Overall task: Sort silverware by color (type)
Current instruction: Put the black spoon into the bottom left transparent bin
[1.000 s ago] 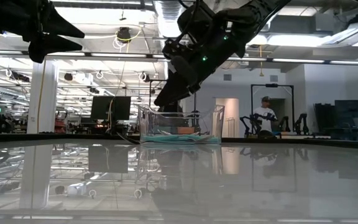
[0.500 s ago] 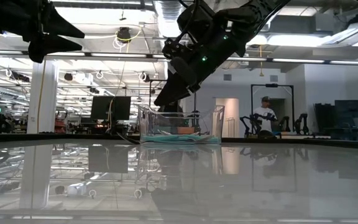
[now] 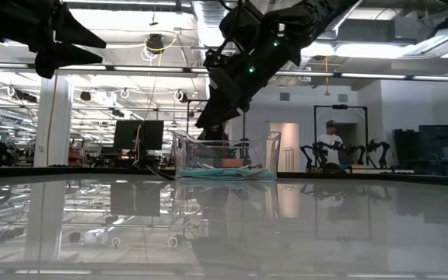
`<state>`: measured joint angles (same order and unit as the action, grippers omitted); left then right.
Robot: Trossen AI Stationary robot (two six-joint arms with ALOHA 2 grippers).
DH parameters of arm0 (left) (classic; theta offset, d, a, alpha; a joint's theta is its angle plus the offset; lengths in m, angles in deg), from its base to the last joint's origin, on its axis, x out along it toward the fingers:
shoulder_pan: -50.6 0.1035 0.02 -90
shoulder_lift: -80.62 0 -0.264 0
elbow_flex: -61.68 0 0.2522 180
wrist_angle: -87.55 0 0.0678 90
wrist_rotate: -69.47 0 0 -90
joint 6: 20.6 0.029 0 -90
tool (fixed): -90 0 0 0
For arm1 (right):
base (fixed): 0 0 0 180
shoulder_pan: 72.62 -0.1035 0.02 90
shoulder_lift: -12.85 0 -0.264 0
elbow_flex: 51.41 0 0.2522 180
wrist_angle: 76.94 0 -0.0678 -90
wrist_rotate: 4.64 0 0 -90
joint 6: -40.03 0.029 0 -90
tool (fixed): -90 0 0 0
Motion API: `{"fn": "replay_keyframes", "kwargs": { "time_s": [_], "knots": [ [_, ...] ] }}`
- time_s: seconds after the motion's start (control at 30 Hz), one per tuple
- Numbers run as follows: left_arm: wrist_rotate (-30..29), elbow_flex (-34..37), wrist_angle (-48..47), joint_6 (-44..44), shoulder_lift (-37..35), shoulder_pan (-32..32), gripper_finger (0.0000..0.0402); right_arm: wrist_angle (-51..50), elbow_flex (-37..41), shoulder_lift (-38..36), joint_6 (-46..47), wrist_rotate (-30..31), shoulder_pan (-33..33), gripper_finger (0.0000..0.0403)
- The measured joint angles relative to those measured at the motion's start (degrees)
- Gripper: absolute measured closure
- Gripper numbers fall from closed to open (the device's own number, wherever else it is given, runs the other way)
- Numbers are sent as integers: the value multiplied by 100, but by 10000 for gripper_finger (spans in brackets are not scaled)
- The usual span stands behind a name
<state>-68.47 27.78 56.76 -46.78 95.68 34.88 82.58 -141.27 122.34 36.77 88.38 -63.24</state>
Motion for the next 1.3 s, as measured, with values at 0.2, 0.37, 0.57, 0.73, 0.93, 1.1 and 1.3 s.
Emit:
{"fn": "replay_keyframes", "kwargs": {
  "time_s": [0.2, 0.37, 0.57, 0.73, 0.93, 1.1, 1.3],
  "knots": [
    [-47, 0, -9, 8, -1, 1, 212, -665, -551, 205, -823, 22, -1, 184],
    [-83, 0, -17, 7, -1, -1, 212, -690, -512, 247, -923, -20, 132, 184],
    [-92, 0, -18, 5, -1, -1, 212, -572, -532, 682, -932, -139, 206, 184],
    [-102, 0, -26, 20, -1, 1, 212, -474, -735, 1087, -917, -138, 255, 184],
    [-77, 0, -60, 41, -1, -1, 212, -728, -1479, 1587, -887, -111, 328, 184],
    [-52, 0, -72, 79, -1, 1, 212, -1544, -2387, 2076, -846, -110, 390, 184],
    [-48, 0, -70, 147, -1, 1, 212, -2737, -3281, 2545, -817, 2, 468, 184]
  ]
}}
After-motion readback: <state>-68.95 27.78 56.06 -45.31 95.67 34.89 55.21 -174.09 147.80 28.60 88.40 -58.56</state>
